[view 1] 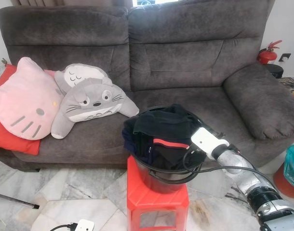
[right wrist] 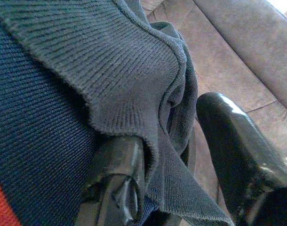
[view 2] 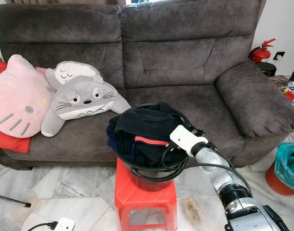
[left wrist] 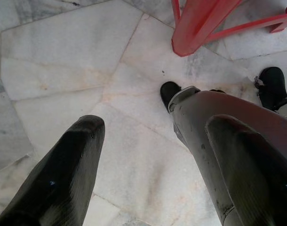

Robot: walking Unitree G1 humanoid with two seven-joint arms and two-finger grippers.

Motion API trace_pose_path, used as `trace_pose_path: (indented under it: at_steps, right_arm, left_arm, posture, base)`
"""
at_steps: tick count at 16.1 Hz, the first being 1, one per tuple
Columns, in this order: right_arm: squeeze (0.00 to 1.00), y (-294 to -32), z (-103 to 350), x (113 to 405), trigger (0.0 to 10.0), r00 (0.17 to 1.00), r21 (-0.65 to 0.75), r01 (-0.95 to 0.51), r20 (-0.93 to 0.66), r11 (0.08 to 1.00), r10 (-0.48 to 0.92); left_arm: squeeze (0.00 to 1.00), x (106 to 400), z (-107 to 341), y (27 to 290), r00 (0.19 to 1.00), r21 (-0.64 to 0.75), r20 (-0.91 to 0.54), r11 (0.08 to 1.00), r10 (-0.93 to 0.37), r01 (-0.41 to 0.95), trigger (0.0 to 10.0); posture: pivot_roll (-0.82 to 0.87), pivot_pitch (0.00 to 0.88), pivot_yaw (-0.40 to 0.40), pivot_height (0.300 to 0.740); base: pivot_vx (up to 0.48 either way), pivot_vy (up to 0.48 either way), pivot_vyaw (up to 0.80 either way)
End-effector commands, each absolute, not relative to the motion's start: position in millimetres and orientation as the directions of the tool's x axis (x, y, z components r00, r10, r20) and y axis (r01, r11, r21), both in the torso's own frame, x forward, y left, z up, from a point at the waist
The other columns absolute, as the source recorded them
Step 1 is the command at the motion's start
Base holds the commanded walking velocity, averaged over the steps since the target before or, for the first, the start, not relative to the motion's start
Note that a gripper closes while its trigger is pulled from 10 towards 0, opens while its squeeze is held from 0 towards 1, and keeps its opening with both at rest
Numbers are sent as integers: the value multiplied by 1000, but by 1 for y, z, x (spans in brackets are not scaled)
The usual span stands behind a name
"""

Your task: Hang hanger

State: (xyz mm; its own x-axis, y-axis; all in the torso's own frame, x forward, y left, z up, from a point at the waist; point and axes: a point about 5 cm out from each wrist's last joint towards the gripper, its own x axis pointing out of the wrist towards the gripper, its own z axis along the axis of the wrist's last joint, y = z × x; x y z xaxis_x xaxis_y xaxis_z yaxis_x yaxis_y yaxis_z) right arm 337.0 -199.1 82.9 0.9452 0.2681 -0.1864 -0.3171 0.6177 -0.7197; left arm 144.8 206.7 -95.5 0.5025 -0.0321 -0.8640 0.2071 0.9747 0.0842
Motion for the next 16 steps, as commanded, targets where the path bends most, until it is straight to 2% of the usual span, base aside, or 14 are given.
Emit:
trace_pose_path:
  at_steps: [1, 16]
  right_arm:
    - [0, -194, 86, 340, 0, 942, -725, -320, -176, 610, 285]
    - [0, -202, 83, 338, 0, 967, -715, -252, -154, 653, 205]
  left_arm:
    - [0, 142, -96, 209, 493, 97, -870, 971, -24, 219, 10000]
    - [0, 139, -97, 210, 487, 104, -873, 969, -19, 224, 10000]
  posture:
    - [-178, 0, 71, 740]
    - [-176, 0, 64, 740]
  base:
    - [0, 0, 0]
    - [0, 0, 0]
